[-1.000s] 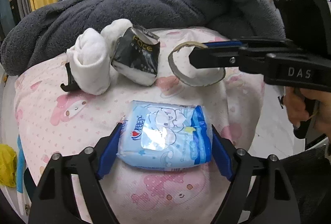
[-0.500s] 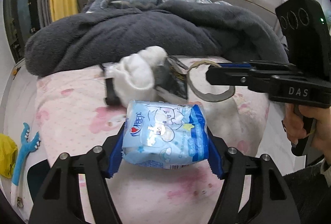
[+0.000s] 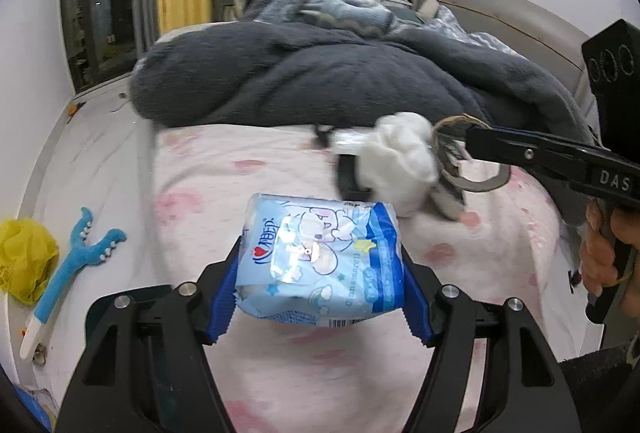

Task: Collect trash
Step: 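Carry the tissue pack and tape roll over the wastebasket with both tools, then open both tools to drop the tissue pack and tape roll into the wastebasket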

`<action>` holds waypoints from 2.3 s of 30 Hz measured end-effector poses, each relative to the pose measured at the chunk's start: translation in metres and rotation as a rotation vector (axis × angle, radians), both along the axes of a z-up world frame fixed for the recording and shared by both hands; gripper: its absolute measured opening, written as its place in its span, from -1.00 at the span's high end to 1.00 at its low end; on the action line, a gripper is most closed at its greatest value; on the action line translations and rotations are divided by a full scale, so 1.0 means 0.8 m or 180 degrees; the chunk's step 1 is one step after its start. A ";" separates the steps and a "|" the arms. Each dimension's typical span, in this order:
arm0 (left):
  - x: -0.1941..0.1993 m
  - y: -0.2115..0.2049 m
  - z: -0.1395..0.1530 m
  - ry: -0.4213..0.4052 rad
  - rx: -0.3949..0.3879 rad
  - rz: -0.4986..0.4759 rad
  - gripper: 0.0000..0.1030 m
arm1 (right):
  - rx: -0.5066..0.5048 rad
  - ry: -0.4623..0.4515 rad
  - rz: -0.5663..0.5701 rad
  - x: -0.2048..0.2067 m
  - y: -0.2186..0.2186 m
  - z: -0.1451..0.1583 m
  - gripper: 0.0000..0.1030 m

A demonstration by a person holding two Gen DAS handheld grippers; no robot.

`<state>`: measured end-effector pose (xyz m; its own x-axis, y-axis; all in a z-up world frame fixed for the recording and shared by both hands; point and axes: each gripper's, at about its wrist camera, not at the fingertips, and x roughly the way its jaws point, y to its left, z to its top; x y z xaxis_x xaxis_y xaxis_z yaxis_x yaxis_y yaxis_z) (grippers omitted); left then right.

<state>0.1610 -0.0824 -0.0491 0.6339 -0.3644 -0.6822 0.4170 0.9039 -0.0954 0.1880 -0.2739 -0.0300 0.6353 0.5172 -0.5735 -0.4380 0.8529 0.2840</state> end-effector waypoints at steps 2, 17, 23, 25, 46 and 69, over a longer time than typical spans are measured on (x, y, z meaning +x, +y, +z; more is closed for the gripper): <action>0.002 0.017 -0.002 0.0009 0.0008 0.0079 -0.38 | -0.0004 0.0007 0.0018 0.005 0.017 0.002 0.59; 0.025 0.149 -0.058 0.0344 0.0145 0.0708 -0.38 | 0.0000 0.0036 0.0196 0.032 0.136 0.007 0.59; 0.027 0.186 -0.078 0.0505 0.0190 0.0812 -0.39 | -0.0012 0.0076 0.0298 0.040 0.183 0.002 0.59; 0.027 0.195 -0.086 0.0586 0.0214 0.0835 -0.39 | -0.0028 0.0091 0.0342 0.040 0.196 -0.001 0.59; 0.010 0.271 -0.189 0.1543 0.0131 0.0887 -0.46 | -0.0212 0.0313 0.0665 0.049 0.321 -0.046 0.59; -0.004 0.358 -0.130 0.1092 -0.0059 0.1202 -0.65 | -0.0756 0.0945 0.0697 0.067 0.417 -0.158 0.59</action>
<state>0.1580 0.2041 -0.1528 0.4644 -0.1670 -0.8697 0.0033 0.9824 -0.1869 0.2415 0.0595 -0.1560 0.3149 0.4529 -0.8341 -0.5446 0.8060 0.2320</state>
